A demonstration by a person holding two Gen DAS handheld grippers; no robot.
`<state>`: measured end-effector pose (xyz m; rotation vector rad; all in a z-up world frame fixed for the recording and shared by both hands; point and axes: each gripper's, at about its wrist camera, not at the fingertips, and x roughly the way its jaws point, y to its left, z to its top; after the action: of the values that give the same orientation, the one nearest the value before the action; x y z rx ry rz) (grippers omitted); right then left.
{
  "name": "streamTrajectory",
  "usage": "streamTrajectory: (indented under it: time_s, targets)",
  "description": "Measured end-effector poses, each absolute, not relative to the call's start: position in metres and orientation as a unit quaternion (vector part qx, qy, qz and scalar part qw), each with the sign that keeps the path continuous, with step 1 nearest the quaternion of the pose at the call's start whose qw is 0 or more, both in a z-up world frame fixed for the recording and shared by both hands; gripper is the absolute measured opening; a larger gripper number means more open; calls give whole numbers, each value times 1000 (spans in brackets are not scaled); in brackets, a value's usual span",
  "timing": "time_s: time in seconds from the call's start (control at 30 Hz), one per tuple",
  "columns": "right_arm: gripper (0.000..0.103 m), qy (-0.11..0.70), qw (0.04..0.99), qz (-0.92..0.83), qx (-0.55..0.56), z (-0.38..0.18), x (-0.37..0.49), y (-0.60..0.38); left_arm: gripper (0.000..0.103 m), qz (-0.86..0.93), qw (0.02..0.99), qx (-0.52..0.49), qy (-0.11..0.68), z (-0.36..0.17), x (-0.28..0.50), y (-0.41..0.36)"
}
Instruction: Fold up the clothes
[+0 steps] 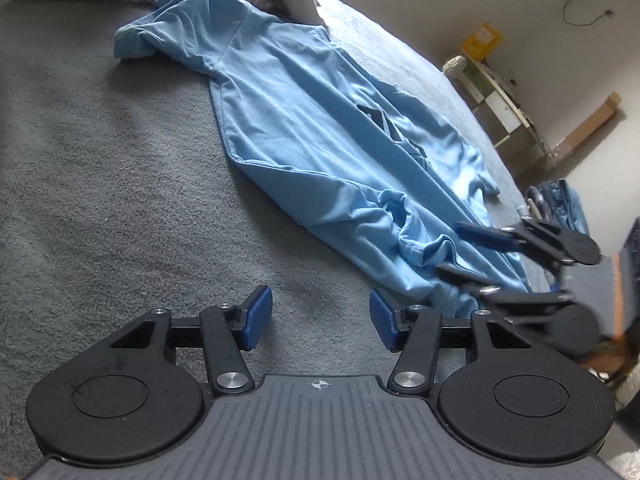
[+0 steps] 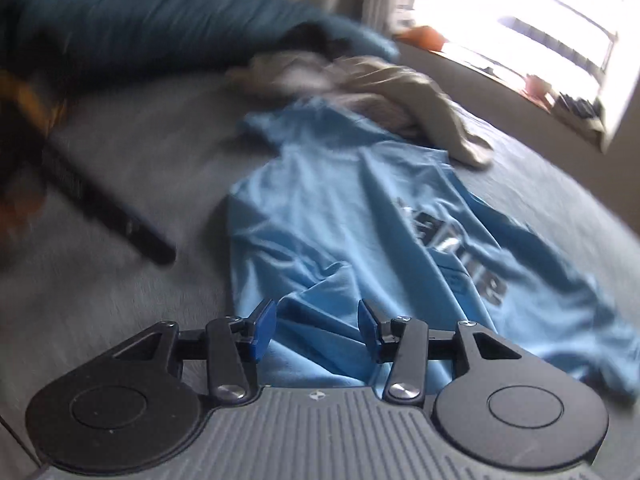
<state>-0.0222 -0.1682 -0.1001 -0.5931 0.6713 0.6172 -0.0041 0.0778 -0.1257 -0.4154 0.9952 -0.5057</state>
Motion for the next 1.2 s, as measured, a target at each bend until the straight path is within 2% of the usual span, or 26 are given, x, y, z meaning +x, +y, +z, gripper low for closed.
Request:
streamTrajectory:
  time_s: [0.07,0.1,0.13,0.23,0.4,0.57,0.7,0.97,1.17,1.2]
  targets:
    - [43,316,842,294,-323,-113,-20,-158,54,-240,826,-201,469,-126,-5,79]
    - [34,320,840,289,-329,-116,-18,-156,54,-244,821,-211,471,-127,-6,81]
    - [14,326,843,284,-320,-115,-16,-158,54,-249,816,-220,473,-127,-7,83]
    - [4,340,859,278,-263,-104,-12,-169,54,-262,802,-249,477,-130,-9,89]
    - [3,353,870,322,-121,-72,-25,-193,54,-283,775,-295,482,-133,-13,99]
    - [3,366,824,433,-9,-52,-56,-188,54,-301,746,-340,487,-137,-19,110]
    - [3,387,776,498,-11,-58,-84,-160,54,-292,732,-367,494,-145,-43,133]
    - [4,442,744,497,-57,-97,-103,-130,54,-264,722,-381,515,-160,-73,152]
    - [11,479,718,502,-51,-103,-114,-124,54,-273,731,-347,520,-162,-67,138]
    - [15,484,712,506,-43,-103,-115,-126,54,-276,732,-341,521,-162,-66,137]
